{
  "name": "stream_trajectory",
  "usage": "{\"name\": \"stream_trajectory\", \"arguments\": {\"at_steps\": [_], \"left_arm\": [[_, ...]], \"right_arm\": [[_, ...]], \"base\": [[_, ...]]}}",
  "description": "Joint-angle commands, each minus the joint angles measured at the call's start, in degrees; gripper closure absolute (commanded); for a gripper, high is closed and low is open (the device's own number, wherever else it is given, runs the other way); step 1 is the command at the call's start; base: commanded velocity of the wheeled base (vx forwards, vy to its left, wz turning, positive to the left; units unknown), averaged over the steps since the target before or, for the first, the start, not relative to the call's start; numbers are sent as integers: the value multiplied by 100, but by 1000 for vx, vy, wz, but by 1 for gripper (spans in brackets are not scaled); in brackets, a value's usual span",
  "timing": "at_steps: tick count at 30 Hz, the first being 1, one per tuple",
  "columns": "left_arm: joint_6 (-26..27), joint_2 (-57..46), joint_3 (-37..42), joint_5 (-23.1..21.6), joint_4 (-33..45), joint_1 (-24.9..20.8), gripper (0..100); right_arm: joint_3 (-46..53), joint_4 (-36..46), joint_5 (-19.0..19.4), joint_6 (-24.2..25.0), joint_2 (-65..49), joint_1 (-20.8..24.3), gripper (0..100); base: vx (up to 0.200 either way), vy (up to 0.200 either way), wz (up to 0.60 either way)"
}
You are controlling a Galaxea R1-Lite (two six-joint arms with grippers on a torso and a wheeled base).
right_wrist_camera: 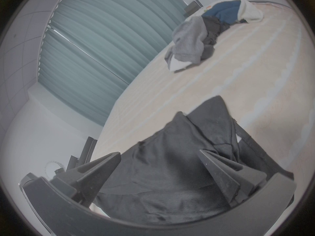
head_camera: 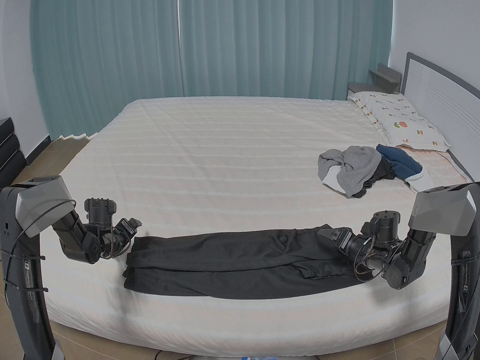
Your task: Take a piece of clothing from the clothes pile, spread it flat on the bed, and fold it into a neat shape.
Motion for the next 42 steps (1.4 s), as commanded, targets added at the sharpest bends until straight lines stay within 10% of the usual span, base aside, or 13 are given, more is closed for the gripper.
{"name": "stream_trajectory", "arguments": {"at_steps": [1, 22, 42], "left_arm": [[22, -196, 138, 2, -35, 0, 0], [-22, -1014, 1272, 2, -272, -396, 0], [-602, -873, 1896, -658, -729, -352, 0]], "right_arm": [[3, 7, -8, 3, 301, -44, 0], [433, -389, -227, 434, -315, 44, 0], [407, 833, -219, 812, -640, 536, 0]], "base": [[0, 0, 0], [-57, 0, 0], [-60, 0, 0]]}}
